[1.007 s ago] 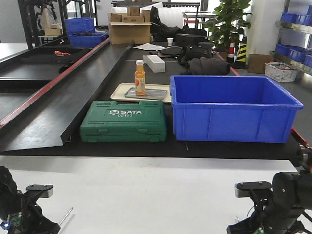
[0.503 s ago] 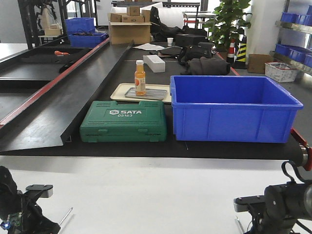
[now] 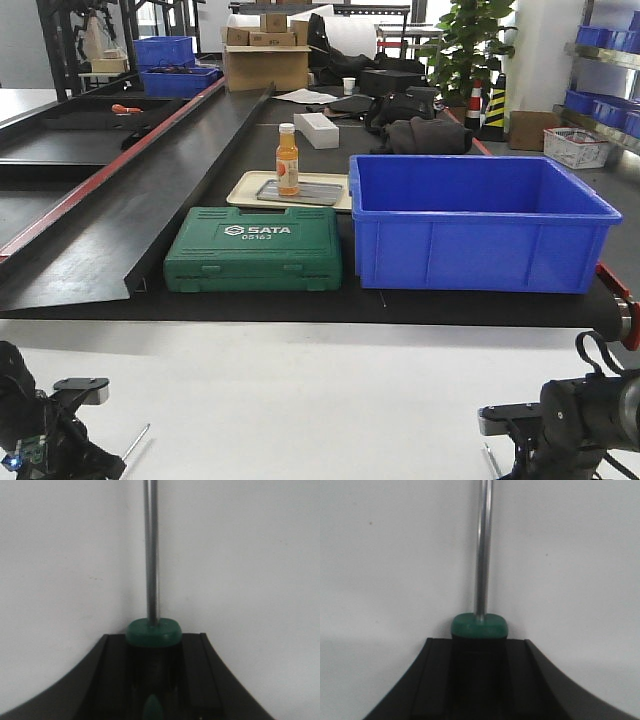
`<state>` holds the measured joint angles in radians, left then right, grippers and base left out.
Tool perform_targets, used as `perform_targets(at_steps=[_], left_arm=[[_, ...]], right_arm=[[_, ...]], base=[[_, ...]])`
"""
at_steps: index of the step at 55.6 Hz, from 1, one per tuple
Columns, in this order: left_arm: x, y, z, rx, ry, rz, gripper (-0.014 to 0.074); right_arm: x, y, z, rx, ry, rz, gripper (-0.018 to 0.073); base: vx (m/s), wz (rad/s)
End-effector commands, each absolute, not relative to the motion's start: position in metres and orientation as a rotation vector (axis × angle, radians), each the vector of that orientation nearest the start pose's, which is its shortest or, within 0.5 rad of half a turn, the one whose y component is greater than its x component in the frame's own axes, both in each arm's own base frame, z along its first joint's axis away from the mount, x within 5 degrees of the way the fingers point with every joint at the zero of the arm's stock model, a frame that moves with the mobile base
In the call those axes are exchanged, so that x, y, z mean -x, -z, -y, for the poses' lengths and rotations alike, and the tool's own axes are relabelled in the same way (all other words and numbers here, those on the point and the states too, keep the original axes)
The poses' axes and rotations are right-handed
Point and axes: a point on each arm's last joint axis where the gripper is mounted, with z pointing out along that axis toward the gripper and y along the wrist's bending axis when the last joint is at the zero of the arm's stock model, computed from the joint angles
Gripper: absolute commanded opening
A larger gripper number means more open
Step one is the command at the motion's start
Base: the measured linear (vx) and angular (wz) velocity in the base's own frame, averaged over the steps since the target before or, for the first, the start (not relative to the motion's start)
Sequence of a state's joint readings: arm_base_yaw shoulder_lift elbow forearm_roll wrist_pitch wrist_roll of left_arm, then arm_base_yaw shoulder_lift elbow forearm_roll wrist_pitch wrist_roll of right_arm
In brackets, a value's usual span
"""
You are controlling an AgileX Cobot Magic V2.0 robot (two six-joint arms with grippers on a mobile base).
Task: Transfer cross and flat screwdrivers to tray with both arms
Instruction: 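Close left gripper on flat screwdriver handle, right on cross screwdriver handle, then lift both screwdrivers upright off the table with both grippers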
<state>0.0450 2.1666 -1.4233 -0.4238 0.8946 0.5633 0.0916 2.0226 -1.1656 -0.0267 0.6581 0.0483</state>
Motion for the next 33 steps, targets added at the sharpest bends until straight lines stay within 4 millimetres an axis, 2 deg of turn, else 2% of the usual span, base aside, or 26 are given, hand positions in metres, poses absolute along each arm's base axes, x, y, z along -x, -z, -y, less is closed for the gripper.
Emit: perform_targets(at_steps=[1, 6, 11, 16, 25, 33], left_arm=[[-0.413, -0.129, 0.015, -0.347, 0.478, -2.908, 0.0], [-0.413, -0.132, 0.016, -0.339, 0.489, -2.894, 0.0], [-0.414, -0.14, 0.018, -0.349, 0.503, -2.861, 0.0], [-0.414, -0.156, 0.023, -0.383, 0.515, -2.801, 0.0], [-0.41, -0.203, 0.035, -0.398, 0.517, -2.66, 0.0], [-0.402, -0.255, 0.049, -0.377, 0.515, -2.486, 0.0]], right_arm=[[-0.369, -0.128, -0.032, 0.09, -0.001, -2.945, 0.0103], [-0.37, -0.128, -0.032, 0.09, -0.003, -2.934, -0.0017], [-0.371, -0.133, -0.032, 0.083, -0.006, -2.921, -0.0013], [-0.371, -0.145, -0.032, 0.072, -0.018, -2.889, -0.0012], [-0.367, -0.187, -0.034, 0.066, -0.053, -2.762, -0.0011], [-0.356, -0.238, -0.037, 0.08, -0.085, -2.603, -0.0009]], base=[[0.0, 0.0], [0.0, 0.0], [0.0, 0.0], [0.0, 0.0], [0.0, 0.0], [0.0, 0.0]])
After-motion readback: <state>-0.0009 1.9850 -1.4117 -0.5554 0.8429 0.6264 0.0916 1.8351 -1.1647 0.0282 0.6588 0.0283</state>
